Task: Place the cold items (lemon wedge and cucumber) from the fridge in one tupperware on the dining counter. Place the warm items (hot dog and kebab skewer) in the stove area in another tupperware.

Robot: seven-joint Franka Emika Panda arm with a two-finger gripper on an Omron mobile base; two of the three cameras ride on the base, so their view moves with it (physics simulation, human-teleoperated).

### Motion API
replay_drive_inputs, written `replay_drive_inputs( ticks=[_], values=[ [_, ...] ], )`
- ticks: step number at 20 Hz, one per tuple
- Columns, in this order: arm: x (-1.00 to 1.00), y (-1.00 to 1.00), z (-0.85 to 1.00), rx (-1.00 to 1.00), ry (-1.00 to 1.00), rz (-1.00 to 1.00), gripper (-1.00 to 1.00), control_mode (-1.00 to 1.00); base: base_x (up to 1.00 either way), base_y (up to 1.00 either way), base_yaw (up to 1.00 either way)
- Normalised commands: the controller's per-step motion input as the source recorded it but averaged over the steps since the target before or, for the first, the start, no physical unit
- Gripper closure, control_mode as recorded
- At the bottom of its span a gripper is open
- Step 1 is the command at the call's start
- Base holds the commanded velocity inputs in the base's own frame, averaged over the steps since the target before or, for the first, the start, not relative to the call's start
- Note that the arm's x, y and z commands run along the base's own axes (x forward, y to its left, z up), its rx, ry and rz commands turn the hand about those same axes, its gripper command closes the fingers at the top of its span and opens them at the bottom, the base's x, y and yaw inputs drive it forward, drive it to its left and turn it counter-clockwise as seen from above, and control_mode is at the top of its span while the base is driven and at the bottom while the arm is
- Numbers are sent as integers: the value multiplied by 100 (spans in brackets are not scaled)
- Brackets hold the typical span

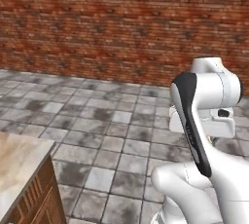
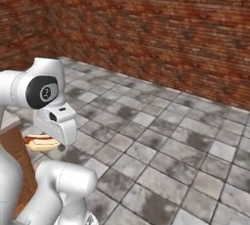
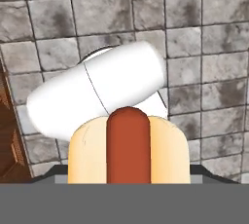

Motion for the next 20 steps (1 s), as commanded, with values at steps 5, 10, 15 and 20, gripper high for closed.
replay_drive_inputs(
  ticks=[5, 10, 15, 20],
  values=[
    [0, 0, 0, 0, 0, 0, 100, 100, 100, 0, 29],
    [0, 0, 0, 0, 0, 0, 100, 100, 100, 2, 37],
    [0, 0, 0, 0, 0, 0, 100, 100, 100, -10, 56],
    [0, 0, 0, 0, 0, 0, 100, 100, 100, -18, 72]
  ],
)
